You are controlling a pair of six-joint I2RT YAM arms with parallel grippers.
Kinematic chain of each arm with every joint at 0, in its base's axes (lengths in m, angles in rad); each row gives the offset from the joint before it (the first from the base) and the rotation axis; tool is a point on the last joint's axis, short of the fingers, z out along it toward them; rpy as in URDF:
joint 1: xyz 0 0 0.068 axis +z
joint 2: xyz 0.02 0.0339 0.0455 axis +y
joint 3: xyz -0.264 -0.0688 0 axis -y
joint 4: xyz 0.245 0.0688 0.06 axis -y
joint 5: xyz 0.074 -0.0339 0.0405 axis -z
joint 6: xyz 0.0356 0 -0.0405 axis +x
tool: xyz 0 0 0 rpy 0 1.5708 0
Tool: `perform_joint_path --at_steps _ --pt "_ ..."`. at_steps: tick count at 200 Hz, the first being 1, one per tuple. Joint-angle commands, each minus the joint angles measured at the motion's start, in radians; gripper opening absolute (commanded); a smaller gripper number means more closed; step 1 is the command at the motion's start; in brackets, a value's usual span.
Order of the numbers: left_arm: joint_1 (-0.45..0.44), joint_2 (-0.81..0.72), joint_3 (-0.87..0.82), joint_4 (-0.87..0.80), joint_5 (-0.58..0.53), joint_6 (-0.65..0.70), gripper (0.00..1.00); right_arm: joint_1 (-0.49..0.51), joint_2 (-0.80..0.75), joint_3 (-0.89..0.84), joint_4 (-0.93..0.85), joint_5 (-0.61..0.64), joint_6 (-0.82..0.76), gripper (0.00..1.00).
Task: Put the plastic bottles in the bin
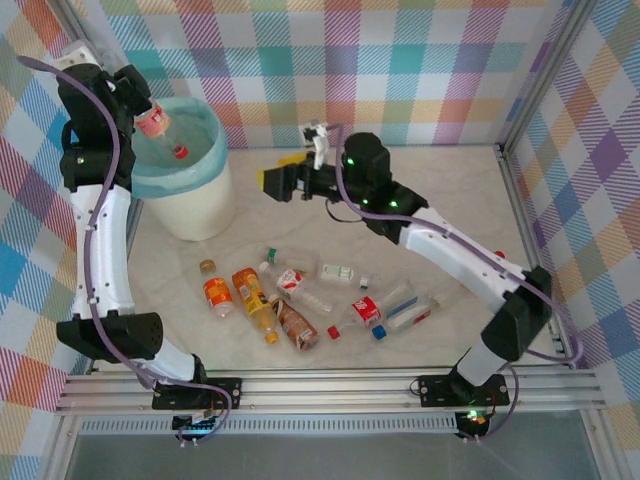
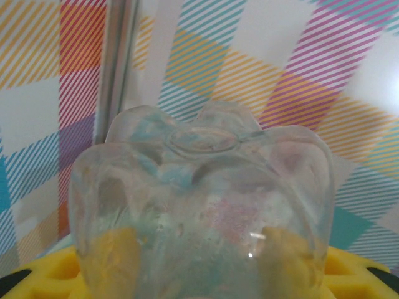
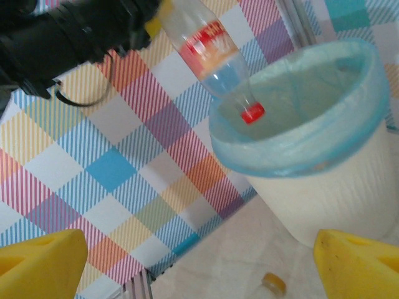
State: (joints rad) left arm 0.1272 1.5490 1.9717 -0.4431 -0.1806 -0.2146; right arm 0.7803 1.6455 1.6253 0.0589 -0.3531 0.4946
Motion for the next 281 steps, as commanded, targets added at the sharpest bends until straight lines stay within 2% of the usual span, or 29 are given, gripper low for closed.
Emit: perform_joint_path --at_steps 1,55,135,167,194,209,281 --pt "0.034 0.027 -0.044 0.096 0.020 0.009 0.32 0.009 0.122 0.131 -0.060 -0.029 0.008 0.92" --pt "0.042 0.100 -0.076 0.156 0.126 0.126 0.31 0.036 0.396 0.470 -0.227 -0.024 -0.024 0.90" --pt "0.043 0.159 -0.164 0.142 0.238 0.201 0.37 0.083 0.632 0.866 -0.387 0.000 -0.075 0.89" --pt "0.043 0.173 -0.190 0.129 0.279 0.219 0.44 0.094 0.643 0.869 -0.383 0.009 -0.075 0.89" --pt "0.043 0.171 -0.215 0.127 0.288 0.225 0.62 0.098 0.643 0.862 -0.393 0.017 -0.079 0.89" --pt "0.043 0.168 -0.224 0.127 0.290 0.227 0.68 0.099 0.640 0.860 -0.395 0.019 -0.081 0.89" --pt "0.043 0.128 -0.216 0.110 0.283 0.242 0.74 0.101 0.548 0.751 -0.411 0.025 -0.099 0.89"
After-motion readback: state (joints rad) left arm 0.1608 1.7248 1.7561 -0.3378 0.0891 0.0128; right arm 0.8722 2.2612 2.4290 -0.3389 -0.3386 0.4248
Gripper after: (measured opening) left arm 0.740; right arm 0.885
